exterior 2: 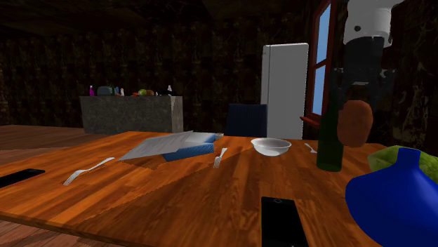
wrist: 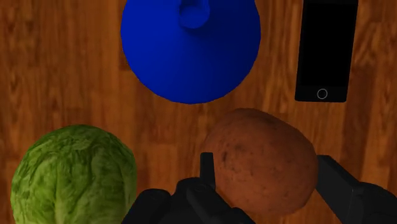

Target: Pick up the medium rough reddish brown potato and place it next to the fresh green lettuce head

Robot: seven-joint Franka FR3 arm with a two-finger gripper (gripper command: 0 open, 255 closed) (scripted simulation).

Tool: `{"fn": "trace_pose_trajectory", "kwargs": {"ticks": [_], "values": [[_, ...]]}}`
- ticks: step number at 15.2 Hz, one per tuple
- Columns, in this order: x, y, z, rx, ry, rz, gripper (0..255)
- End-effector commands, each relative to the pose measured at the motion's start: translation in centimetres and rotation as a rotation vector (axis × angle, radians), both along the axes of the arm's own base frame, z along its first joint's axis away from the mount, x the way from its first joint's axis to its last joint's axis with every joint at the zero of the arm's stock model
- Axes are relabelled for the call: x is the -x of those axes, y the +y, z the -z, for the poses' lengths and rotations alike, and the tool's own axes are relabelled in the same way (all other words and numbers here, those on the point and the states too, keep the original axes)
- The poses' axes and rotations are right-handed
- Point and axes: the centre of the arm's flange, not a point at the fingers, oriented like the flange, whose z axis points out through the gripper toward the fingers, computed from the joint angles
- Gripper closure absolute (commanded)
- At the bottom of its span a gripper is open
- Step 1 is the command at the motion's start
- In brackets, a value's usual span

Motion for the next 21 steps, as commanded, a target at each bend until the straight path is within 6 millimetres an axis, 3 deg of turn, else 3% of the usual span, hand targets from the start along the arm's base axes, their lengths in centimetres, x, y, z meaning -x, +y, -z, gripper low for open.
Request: {"fn": "trace_pose_trajectory", "kwargs": {"ticks": [1, 13, 21], "values": [[1.2, -2.3, 0.1, 0.000, 0.000, -0.001, 255], [7.6, -16.6, 0.1, 0.000, 0.000, -0.001, 255], [7.6, -16.6, 4.4, 0.000, 0.000, -0.001, 255]]}}
